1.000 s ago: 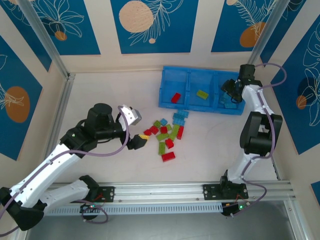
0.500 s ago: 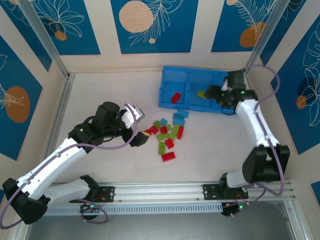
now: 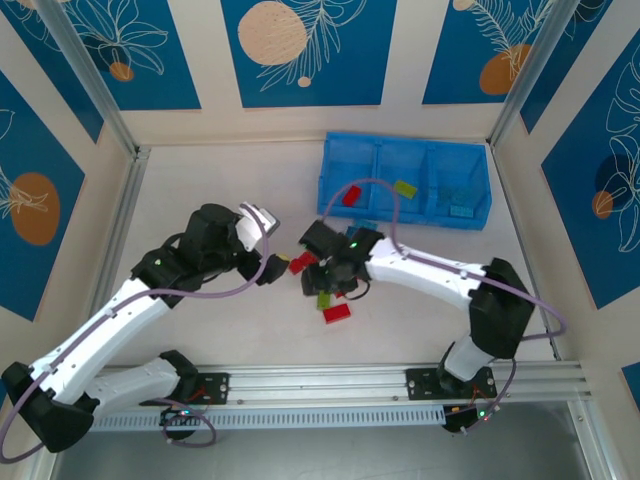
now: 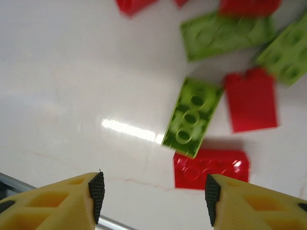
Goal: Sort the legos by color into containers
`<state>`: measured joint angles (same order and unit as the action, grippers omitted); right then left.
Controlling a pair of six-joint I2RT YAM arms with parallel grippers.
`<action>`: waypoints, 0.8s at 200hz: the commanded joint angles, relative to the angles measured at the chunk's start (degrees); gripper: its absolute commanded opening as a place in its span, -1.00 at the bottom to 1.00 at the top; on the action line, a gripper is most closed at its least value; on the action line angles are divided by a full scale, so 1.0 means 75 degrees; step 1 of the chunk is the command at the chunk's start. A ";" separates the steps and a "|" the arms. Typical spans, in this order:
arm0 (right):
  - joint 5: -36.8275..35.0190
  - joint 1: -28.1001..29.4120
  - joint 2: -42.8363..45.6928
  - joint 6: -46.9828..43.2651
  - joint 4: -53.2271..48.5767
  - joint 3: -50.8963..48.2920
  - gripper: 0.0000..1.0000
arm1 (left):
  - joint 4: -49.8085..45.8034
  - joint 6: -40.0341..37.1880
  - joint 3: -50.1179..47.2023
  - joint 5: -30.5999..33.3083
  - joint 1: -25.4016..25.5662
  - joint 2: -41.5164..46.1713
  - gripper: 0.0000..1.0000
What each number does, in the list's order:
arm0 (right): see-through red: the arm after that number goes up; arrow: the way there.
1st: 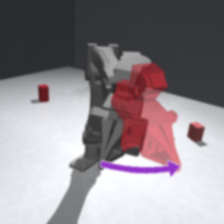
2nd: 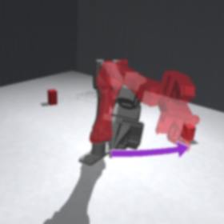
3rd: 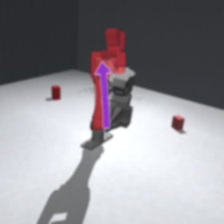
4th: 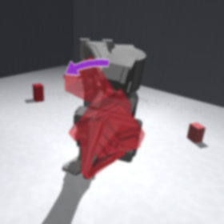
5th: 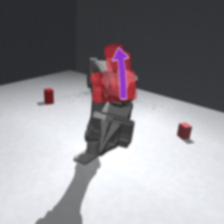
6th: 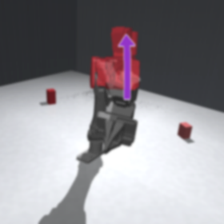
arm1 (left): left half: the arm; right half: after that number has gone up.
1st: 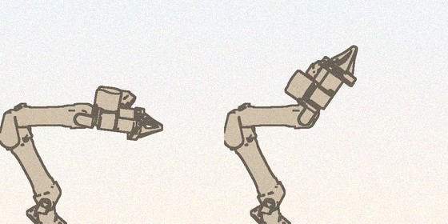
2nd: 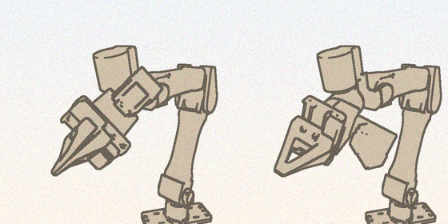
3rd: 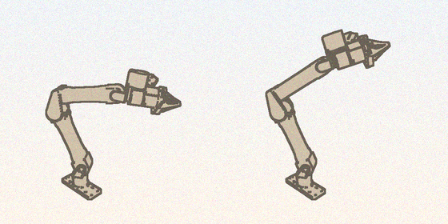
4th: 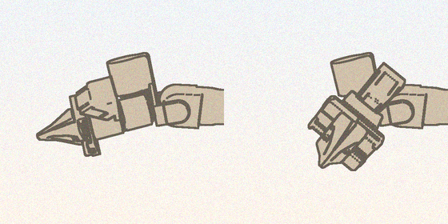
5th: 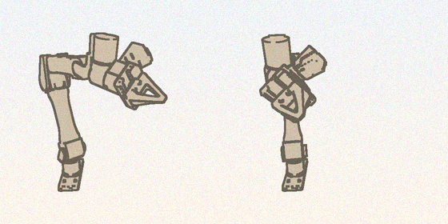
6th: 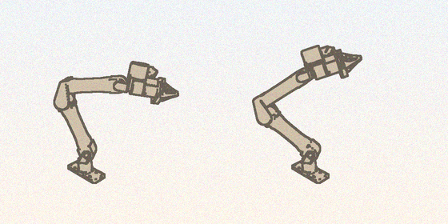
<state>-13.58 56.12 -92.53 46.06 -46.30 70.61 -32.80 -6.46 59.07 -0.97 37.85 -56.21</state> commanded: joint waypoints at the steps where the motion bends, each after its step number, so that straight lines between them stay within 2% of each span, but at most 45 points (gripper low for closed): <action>1: -0.0423 0.0224 -0.0423 0.0967 -0.0849 0.0172 0.16 | 0.0125 0.0148 0.0006 0.0507 -0.0202 0.0513 1.00; 13: -0.0418 0.0267 -0.0642 0.1102 -0.0969 0.0192 0.19 | 0.0174 0.0123 -0.0001 0.0312 -0.0248 0.0565 1.00; 38: -0.0479 0.0329 -0.1023 0.1150 -0.0784 0.0261 0.40 | 0.0096 0.0111 0.0062 -0.0009 -0.0261 0.0448 1.00; 59: -0.0614 0.0273 -0.1547 0.1106 -0.0471 0.0537 0.42 | 0.0094 0.0139 0.0098 -0.0179 -0.0268 0.0375 1.00; 111: -0.0961 0.0139 -0.2637 0.1469 -0.0032 0.0924 0.13 | 0.0119 0.0199 0.0099 -0.0356 -0.0268 0.0350 1.00; 132: -0.1290 0.0170 -0.2771 0.1546 -0.0202 0.0949 0.07 | 0.0119 0.0205 0.0103 -0.0444 -0.0268 0.0351 1.00; 160: -0.1148 0.0111 -0.2650 0.1546 0.0185 0.0604 -0.18 | 0.0142 0.0195 0.0093 -0.0523 -0.0270 0.0358 1.00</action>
<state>-21.10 57.34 -112.09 55.99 -46.72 76.88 -32.21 -5.85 59.07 -2.98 36.36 -53.84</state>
